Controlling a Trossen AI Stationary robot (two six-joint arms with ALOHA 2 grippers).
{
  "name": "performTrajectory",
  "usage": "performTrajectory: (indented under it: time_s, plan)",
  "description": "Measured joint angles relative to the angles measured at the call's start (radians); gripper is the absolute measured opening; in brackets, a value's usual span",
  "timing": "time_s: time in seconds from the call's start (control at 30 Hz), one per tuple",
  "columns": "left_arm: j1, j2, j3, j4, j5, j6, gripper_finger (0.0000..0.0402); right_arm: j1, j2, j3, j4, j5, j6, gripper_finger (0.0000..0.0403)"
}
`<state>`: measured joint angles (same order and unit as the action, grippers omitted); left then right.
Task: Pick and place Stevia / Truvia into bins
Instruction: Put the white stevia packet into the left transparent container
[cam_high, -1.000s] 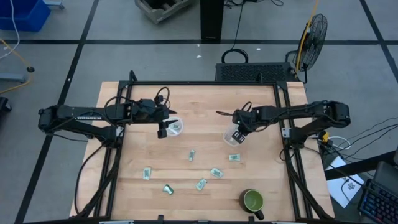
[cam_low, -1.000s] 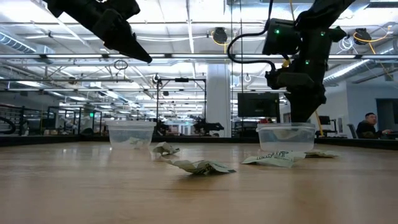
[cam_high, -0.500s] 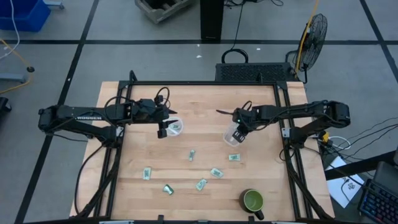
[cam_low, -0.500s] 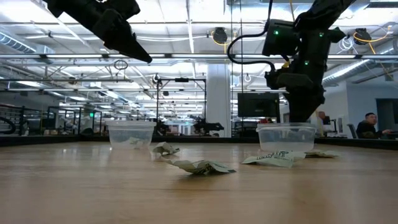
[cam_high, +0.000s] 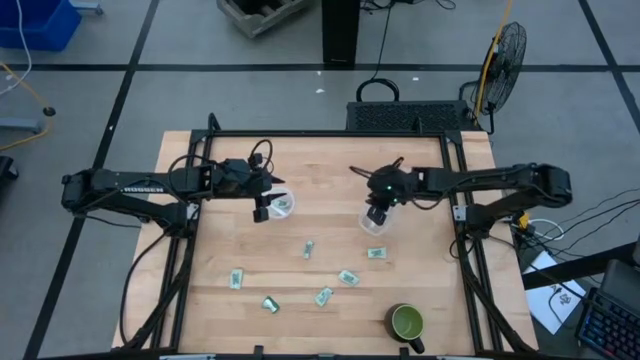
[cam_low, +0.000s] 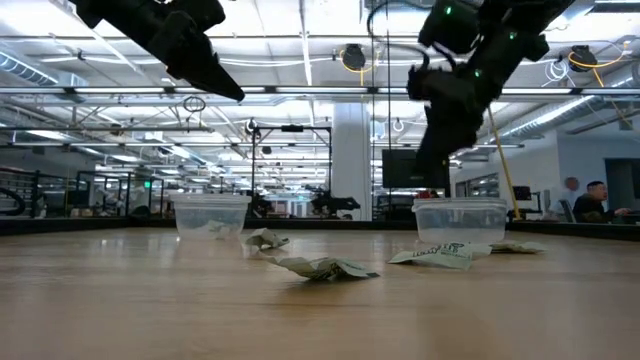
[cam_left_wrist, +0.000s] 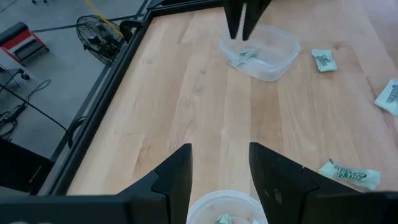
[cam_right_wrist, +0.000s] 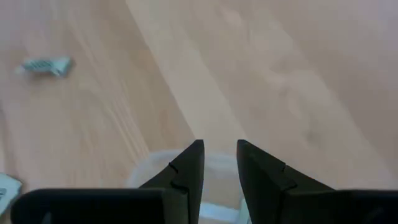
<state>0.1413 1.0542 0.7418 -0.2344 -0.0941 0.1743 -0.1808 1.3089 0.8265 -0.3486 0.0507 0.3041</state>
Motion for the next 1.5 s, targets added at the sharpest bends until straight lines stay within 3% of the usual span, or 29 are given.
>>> performTrajectory:
  time_s: [0.23, 0.5, 0.8, 0.97, 1.13, 1.33, 1.5]
  plan:
    - [-0.028, 0.006, 0.000, -0.009, 0.136, -0.062, 0.0166, 0.108, -0.070, 0.000, 0.148, -0.109, -0.088, 0.0091]
    - [-0.148, 0.027, 0.001, 0.004, 0.205, -0.141, 0.0166, 0.279, -0.024, 0.000, 0.374, -0.157, -0.289, 0.0091]
    - [-0.305, 0.256, 0.000, 0.133, 0.088, -0.394, 0.0166, 0.350, 0.040, 0.000, 0.402, -0.152, -0.310, 0.0092]
    - [-0.333, 0.387, 0.000, 0.196, 0.053, -0.398, 0.0166, 0.360, 0.076, 0.000, 0.435, -0.158, -0.287, 0.0101]
    - [-0.327, 0.457, 0.000, 0.214, 0.050, -0.398, 0.0166, 0.355, 0.099, 0.000, 0.463, -0.148, -0.289, 0.0145]
    - [-0.325, 0.522, 0.000, 0.307, 0.093, -0.403, 0.0186, 0.350, 0.100, 0.000, 0.463, 0.018, -0.316, 0.0190]
    - [-0.335, 0.599, 0.002, 0.378, 0.086, -0.403, 0.0216, 0.351, 0.100, 0.000, 0.464, 0.027, -0.323, 0.0195]
